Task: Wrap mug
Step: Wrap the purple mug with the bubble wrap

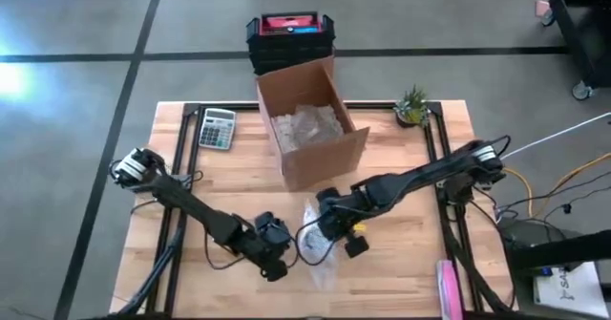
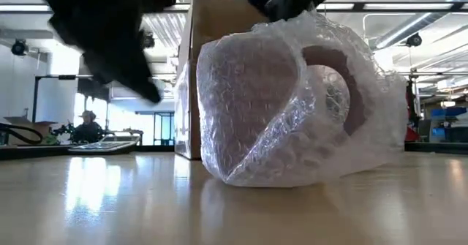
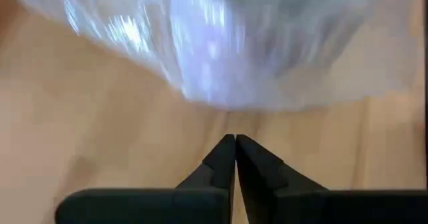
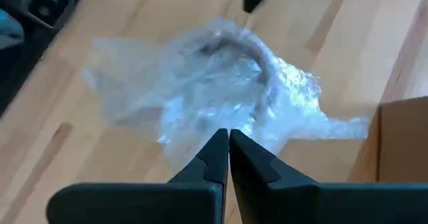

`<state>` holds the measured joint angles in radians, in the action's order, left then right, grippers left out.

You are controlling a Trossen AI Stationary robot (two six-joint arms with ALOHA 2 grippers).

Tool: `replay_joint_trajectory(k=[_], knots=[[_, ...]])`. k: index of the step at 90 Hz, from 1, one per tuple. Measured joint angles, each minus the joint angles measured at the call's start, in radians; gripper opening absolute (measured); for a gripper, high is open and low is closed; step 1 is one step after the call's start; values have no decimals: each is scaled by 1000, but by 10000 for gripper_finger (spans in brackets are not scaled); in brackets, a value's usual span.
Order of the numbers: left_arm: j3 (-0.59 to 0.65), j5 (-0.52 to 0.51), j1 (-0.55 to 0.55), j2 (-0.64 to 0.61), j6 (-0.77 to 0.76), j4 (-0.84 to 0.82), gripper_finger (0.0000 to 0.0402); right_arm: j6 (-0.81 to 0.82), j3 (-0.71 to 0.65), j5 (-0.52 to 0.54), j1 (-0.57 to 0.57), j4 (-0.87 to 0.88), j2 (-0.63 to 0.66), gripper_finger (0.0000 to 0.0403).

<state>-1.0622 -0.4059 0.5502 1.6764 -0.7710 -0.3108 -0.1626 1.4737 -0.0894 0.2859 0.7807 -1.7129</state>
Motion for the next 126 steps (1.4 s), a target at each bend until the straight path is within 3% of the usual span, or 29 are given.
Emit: replay_joint_trajectory(k=[13, 24, 37, 73, 95, 126], knots=[[0, -5, -23, -5, 79, 66, 0, 50, -100, 19, 9, -30, 56, 0], [0, -5, -34, 3, 136, 119, 0, 41, -184, 5, 28, -231, 60, 0], [0, 3, -44, 18, 152, 139, 0, 34, -192, -8, 39, -407, 20, 0], [-55, 31, -43, -15, 123, 85, 0, 34, -149, 38, 24, -400, -162, 0], [-99, 13, -69, -20, 227, 134, 0, 31, -125, 38, 24, -393, -170, 0], [-81, 97, -126, 105, 179, 235, 0, 30, -126, 35, 28, -325, -138, 0]])
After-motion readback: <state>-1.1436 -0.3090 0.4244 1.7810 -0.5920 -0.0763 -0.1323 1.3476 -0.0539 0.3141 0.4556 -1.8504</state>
